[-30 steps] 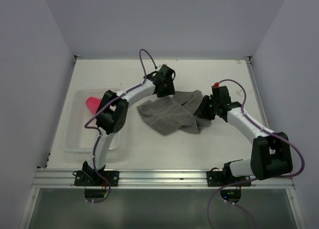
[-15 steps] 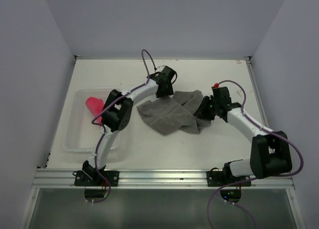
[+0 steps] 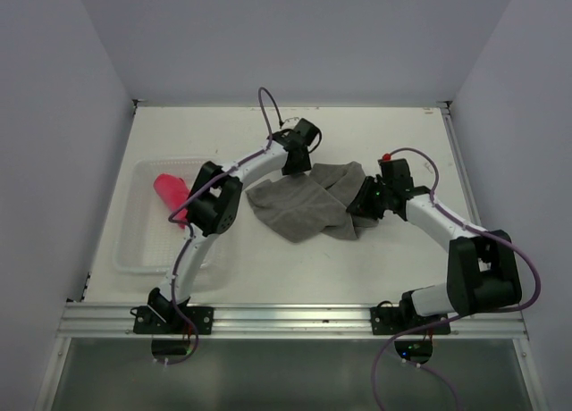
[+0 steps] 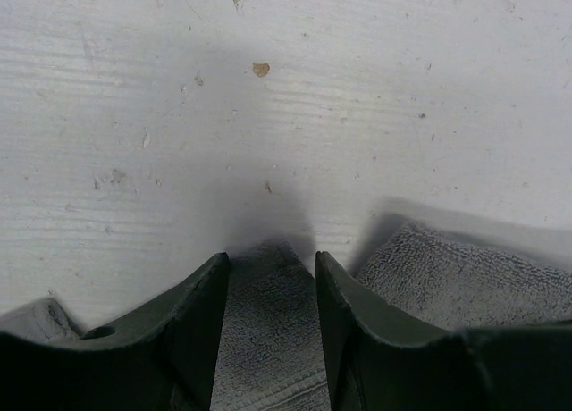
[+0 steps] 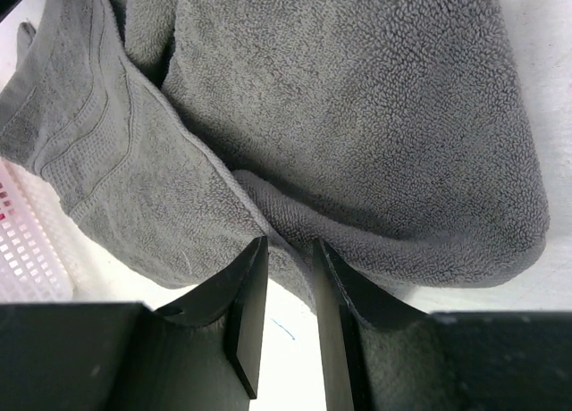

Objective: Roll the towels
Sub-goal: Flatten the towel

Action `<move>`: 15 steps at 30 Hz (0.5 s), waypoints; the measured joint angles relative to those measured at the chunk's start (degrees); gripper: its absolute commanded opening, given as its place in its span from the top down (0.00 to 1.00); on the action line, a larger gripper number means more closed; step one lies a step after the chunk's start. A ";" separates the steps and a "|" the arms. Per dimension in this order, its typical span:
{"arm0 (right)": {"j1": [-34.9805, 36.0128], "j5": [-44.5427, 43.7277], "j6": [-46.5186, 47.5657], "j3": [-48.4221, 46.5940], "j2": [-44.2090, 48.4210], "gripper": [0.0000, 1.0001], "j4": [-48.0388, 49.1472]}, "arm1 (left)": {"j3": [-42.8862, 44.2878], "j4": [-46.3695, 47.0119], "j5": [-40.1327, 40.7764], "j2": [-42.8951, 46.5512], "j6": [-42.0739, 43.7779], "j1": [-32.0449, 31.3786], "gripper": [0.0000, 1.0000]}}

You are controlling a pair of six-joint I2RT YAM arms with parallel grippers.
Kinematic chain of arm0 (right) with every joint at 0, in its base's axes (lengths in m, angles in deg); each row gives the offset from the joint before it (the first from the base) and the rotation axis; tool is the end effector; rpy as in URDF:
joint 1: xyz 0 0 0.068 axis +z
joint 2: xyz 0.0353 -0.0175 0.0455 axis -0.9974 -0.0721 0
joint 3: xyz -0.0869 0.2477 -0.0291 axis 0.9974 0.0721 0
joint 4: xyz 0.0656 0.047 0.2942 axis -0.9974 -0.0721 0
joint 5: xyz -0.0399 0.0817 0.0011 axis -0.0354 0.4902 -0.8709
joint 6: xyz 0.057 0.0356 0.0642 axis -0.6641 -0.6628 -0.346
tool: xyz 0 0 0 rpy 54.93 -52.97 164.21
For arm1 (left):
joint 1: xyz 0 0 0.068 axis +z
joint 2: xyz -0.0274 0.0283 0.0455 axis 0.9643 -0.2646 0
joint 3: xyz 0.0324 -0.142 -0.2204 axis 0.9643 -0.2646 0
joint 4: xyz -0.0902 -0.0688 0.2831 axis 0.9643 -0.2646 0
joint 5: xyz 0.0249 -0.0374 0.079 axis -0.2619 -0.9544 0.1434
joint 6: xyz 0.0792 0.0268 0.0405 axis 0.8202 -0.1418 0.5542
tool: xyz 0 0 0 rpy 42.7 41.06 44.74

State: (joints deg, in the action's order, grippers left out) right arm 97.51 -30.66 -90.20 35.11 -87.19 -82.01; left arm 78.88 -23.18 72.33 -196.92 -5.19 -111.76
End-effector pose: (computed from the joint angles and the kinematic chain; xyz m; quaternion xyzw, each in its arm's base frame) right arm 0.3301 0.0896 0.1185 0.1657 0.9288 0.2364 0.2322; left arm 0.4748 -0.3297 0.1007 -0.1228 0.9477 -0.0735 0.2854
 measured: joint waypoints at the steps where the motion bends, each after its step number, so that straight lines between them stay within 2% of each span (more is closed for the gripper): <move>1: -0.09 0.11 -0.04 0.13 0.00 0.70 0.07 | 0.87 -0.79 0.57 -0.48 0.02 -0.17 0.53; 6: -0.22 0.42 -0.44 0.37 0.00 0.71 0.39 | 3.82 -4.11 3.85 -2.08 0.68 -1.25 0.62; 11: -0.28 1.29 -0.66 0.37 0.00 0.71 0.76 | 4.66 -6.58 6.19 -2.54 1.68 -1.95 0.87; 14: -0.42 1.44 -0.68 0.37 0.02 0.71 0.81 | 4.79 -7.34 6.97 -2.54 2.10 -2.23 1.00; 15: -0.42 1.44 -0.66 0.37 0.02 0.71 0.79 | 4.87 -7.61 7.08 -2.56 2.12 -2.32 1.00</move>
State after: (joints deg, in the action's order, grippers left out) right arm 97.09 -29.21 -90.85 35.48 -87.16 -81.22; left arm 83.76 -30.79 79.41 -199.48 -3.07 -114.07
